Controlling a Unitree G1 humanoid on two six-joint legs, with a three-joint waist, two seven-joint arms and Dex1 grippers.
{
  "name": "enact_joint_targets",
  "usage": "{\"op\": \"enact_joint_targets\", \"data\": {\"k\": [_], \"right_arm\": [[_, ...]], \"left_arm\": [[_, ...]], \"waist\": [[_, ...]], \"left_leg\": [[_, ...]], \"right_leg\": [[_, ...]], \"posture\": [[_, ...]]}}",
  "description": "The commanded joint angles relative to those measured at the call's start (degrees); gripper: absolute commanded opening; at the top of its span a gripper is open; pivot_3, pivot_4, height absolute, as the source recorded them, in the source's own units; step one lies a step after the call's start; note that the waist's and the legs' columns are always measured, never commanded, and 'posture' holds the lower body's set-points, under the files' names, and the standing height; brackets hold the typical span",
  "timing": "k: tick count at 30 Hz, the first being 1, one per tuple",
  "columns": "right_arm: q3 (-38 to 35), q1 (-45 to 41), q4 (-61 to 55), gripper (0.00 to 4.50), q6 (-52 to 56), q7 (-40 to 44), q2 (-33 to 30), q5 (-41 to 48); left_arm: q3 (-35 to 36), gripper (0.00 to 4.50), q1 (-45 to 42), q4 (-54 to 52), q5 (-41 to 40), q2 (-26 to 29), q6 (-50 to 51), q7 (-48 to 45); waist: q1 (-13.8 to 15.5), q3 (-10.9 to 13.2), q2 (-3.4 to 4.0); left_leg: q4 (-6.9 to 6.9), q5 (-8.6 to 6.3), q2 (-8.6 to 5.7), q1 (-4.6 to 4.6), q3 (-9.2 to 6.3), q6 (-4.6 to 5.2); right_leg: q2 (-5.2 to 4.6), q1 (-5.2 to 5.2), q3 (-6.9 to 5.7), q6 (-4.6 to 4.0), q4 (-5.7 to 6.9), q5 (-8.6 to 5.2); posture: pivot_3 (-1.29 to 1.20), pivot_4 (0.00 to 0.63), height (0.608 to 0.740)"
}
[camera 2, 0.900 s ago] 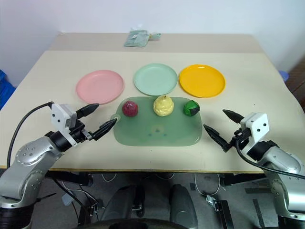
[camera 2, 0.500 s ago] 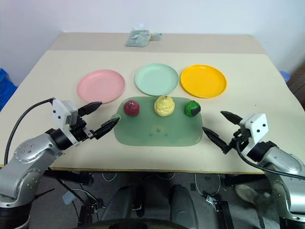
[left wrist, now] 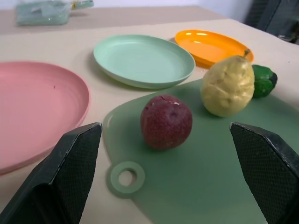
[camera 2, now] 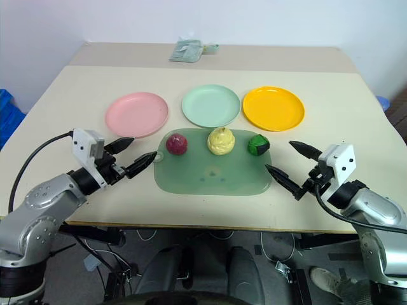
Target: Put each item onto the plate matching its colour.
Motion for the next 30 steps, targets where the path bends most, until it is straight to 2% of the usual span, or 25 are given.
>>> {"op": "enact_joint_targets", "data": {"k": [1, 5, 10, 17, 30], "right_arm": [[-0.05, -1.95, -1.80, 4.48, -1.22, 3.80, -1.01, 2.76], [1.13, -4.12, -1.45, 4.48, -0.99, 7.10, -2.03, 3.13], [2.36, -5.14, -1.18, 4.48, -0.86, 9.88, -3.05, 2.92], [3.86, -6.96, -0.76, 4.48, -1.28, 9.58, -2.48, 1.57], [3.90, -6.23, -2.59, 4.48, -1.19, 7.67, -1.85, 1.23]], "left_arm": [[-0.31, 4.50, -4.03, 1.33, -2.27, -0.47, 3.68, 1.46], [-1.32, 4.50, -7.71, 4.83, -2.06, -1.28, 5.21, 1.61], [-5.28, 4.50, -10.67, 8.22, 2.02, -1.86, 4.38, 2.14], [-12.57, 4.50, -15.70, 12.50, 8.28, -3.88, 1.84, 0.83], [-18.24, 4.50, -22.60, 22.57, 16.48, -7.71, 0.07, -0.69]], "waist": [[0.03, 0.00, -0.01], [0.01, 0.03, -0.05], [0.07, 0.04, -0.08], [0.09, 0.07, -0.12], [0.12, 0.07, -0.13]], "left_leg": [[0.00, 0.00, 0.00, 0.00, 0.00, 0.00], [0.02, 0.00, -0.03, 0.00, 0.00, 0.01], [0.03, 0.00, -0.03, 0.00, 0.00, 0.01], [0.06, 0.00, -0.04, 0.00, 0.00, 0.00], [0.06, 0.00, -0.05, -0.02, -0.01, 0.00]], "right_leg": [[0.01, 0.00, 0.00, 0.00, 0.00, 0.00], [0.02, 0.03, -0.01, 0.01, 0.00, 0.00], [0.03, 0.04, -0.01, 0.01, 0.01, 0.01], [-0.01, 0.04, 0.00, 0.01, 0.01, 0.01], [-0.08, 0.03, 0.00, 0.01, 0.01, 0.01]], "posture": [[0.00, 0.150, 0.740], [0.00, 0.150, 0.740], [0.00, 0.150, 0.740], [0.00, 0.150, 0.740], [0.00, 0.150, 0.740]]}}
